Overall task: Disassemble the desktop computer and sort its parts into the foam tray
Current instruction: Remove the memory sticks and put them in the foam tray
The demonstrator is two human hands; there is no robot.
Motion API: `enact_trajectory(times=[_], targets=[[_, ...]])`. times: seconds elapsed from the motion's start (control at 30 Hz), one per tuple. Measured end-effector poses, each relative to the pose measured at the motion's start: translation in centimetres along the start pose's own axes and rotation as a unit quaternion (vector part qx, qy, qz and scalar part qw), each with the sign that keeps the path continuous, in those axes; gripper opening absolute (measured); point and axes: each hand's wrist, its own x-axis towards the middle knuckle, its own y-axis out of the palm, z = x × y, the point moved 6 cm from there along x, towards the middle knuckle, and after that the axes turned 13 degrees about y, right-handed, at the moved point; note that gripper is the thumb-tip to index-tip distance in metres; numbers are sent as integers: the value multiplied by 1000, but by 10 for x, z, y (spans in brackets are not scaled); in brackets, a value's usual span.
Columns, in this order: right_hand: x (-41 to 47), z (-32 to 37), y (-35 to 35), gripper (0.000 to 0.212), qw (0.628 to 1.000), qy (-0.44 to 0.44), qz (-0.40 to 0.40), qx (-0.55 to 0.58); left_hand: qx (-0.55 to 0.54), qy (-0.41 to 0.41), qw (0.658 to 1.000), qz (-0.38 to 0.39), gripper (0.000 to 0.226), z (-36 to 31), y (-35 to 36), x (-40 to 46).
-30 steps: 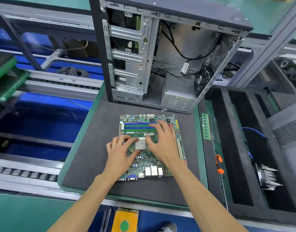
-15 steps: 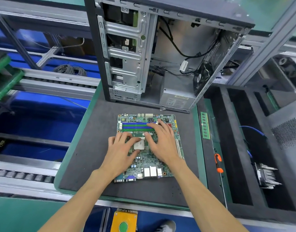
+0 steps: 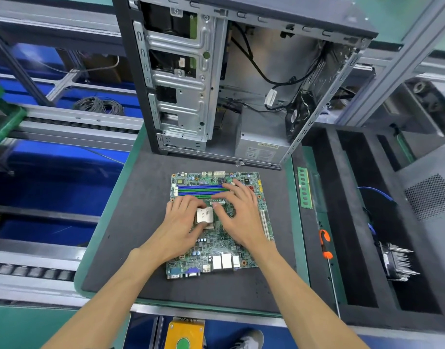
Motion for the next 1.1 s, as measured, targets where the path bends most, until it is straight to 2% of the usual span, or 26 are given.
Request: enact_trajectory(times=[0.17, 0.27, 0.37, 0.47, 0.6, 0.77, 0.9, 1.0, 1.1], targets=[[-2, 2, -2, 11, 999, -31, -18, 34, 10, 9, 1000, -24, 32, 2, -14, 4], [-3, 1, -3, 16, 998, -44, -24, 45, 6, 0, 999, -38, 29, 6, -19, 1], [-7, -1, 6, 22, 998, -56, 42, 2, -7, -18, 998, -64, 26, 11, -23, -4], [-12, -4, 14, 15, 989, -67, 119, -57, -26, -33, 995, -87, 25, 13, -25, -7], [-12, 0, 11, 9, 983, -69, 152, -69, -44, -44, 994, -94, 25, 12, -27, -8], [-11, 0, 9, 27, 979, -37, 182, -87, -76, -50, 992, -92, 21, 10, -28, -9], [-12, 4, 6, 34, 979, -44, 175, -90, -127, -48, 987, -80, 24, 2, -22, -4], [-17, 1, -9, 24, 991, -37, 118, -53, -156, -36, 984, -72, 23, -11, -16, 9], [-18, -17, -39, 18, 997, 46, 49, 40, -191, -44, 978, -76, 13, -26, -8, 29]])
